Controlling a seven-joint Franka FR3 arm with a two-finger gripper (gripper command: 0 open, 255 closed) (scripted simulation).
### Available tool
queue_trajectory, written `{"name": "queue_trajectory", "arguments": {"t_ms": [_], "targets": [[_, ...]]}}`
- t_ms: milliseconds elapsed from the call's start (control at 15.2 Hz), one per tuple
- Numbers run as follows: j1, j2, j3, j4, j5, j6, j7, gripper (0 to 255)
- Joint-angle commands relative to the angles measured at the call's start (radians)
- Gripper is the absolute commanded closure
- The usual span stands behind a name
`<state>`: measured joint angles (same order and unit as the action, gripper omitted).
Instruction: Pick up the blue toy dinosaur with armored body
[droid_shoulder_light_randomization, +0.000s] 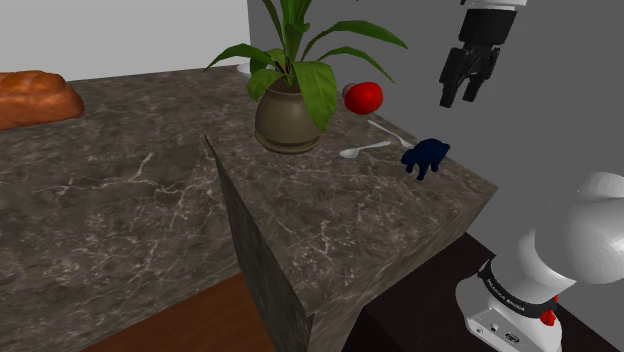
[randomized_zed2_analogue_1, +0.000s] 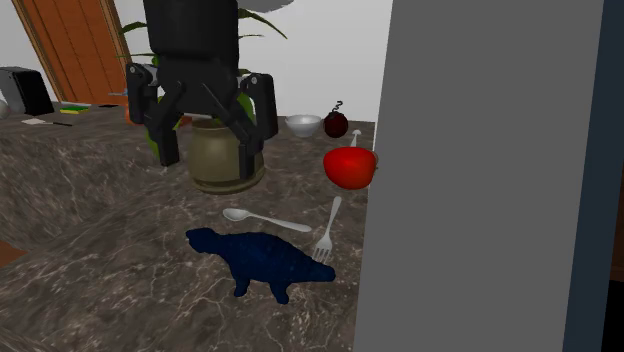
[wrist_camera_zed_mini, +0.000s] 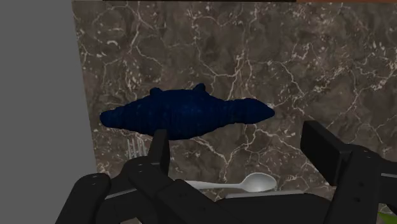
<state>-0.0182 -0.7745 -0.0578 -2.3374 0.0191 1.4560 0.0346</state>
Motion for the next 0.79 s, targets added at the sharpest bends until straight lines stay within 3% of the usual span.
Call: {"name": "queue_trajectory", "arguments": {"t_ms": [0,462,594,726], "targets": [[0.000,0.000,0.000,0.000,0.000,0.000,0.000,0],[0.267,-0.129,-0.199,-0.306,-0.222,0.340,-0.818,0],[0.281,-0.139,-0.233,-0.382,-0.250,0.453,-1.089,0],[0.233,-0.128,-0.200,-0.401,-0.218,0.483,-1.141,0]]}}
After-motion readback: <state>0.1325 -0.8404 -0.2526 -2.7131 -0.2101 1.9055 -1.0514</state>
